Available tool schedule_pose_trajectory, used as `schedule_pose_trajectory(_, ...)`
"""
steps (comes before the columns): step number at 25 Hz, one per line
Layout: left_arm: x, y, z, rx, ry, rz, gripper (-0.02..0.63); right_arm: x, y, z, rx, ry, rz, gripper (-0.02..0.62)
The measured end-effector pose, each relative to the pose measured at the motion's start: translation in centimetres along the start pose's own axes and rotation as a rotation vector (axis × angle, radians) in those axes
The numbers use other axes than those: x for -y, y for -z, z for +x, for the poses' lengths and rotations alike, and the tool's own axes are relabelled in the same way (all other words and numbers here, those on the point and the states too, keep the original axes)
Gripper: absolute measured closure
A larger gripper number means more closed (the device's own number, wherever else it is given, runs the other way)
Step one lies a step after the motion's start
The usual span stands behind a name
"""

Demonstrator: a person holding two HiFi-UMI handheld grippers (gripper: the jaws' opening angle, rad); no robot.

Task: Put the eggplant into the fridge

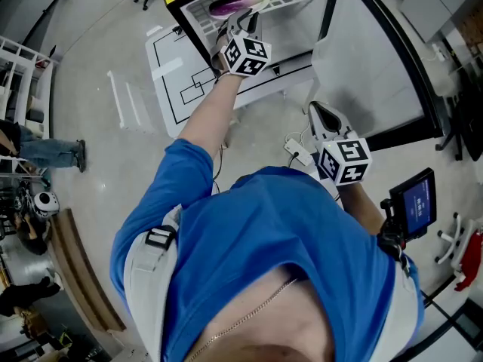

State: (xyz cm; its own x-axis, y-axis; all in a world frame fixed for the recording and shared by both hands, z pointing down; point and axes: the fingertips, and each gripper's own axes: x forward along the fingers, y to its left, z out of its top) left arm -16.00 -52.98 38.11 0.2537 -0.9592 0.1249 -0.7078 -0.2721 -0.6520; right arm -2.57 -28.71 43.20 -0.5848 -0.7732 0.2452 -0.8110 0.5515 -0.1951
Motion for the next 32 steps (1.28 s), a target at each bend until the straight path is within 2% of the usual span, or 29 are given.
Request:
schedule_pose_trajectory(5,-1.0,0.5,0.4,-0.017,-0.005,-0.031,0.541,0.0,-0.1,0.1,0.001,0.001,-0.003,0.594)
schedule_pose_trajectory(22,-0.9,0.7,0.8,-0.021,-0.005,-0.011,0.541,0.3,-0.4,0.2,0.012,0.005,-0.009,0.594)
schedule_pose_trajectory(32,-1.2,-0.3,-1.1,0.052,-0.006,-0.035,0.541,0.0,-1.5,0.2,0.043,0.003,-0.020,0.594)
